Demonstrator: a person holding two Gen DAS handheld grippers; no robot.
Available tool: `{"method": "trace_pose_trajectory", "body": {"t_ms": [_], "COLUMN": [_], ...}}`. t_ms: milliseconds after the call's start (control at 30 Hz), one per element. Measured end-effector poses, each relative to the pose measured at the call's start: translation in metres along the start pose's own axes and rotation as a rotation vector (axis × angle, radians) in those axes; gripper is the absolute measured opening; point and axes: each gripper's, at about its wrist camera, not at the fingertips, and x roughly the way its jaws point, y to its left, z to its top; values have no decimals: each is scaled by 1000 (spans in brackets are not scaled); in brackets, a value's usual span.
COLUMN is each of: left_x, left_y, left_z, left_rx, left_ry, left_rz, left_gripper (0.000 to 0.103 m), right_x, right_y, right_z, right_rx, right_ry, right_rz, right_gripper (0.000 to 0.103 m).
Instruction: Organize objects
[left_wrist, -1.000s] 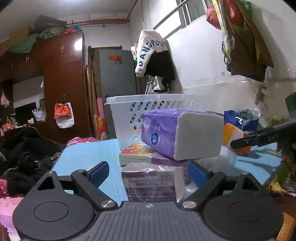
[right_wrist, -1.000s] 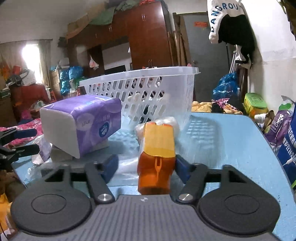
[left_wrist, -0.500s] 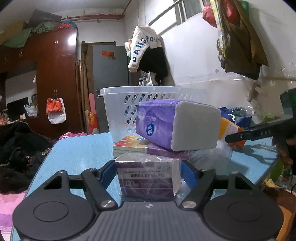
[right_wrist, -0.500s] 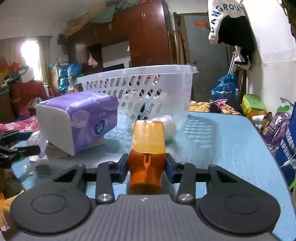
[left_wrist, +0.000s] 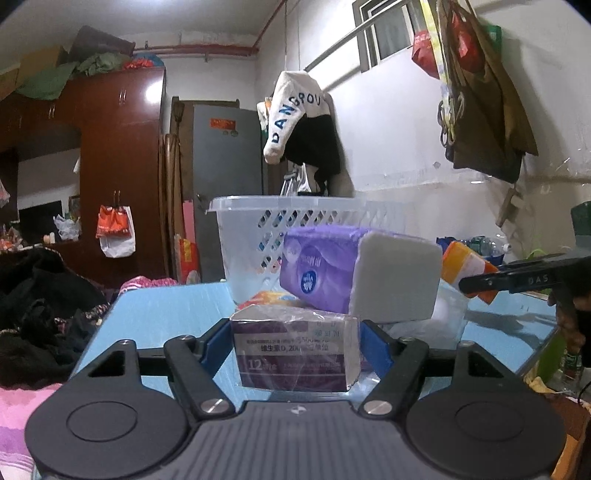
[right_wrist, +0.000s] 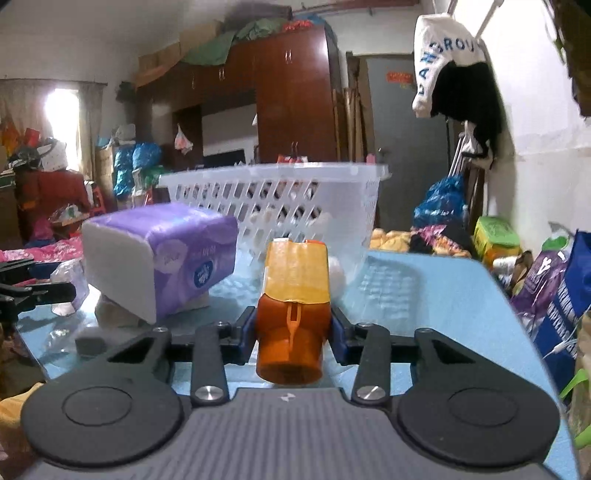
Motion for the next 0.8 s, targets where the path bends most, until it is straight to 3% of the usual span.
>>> {"method": "trace_pose_trajectory", "body": {"t_ms": [300, 567, 667, 800], "left_x": [-7, 8, 37, 93], "left_y": [1, 11, 7, 0], "left_z": [14, 105, 142, 174], "left_rx": [-3, -14, -4, 24], "left_ry": [-51, -178, -154, -61], "left_rz": [-12, -33, -55, -17], "left_gripper": [77, 76, 76, 76], "right_x": [-4, 24, 53, 98], "right_y": [-8, -7, -7, -6], "right_z": [20, 101, 131, 161], "right_rx": [6, -60, -62, -77], "right_ry": [-28, -41, 5, 96], "right_rz": [18, 15, 20, -49], "right_gripper": [44, 44, 44, 44]}}
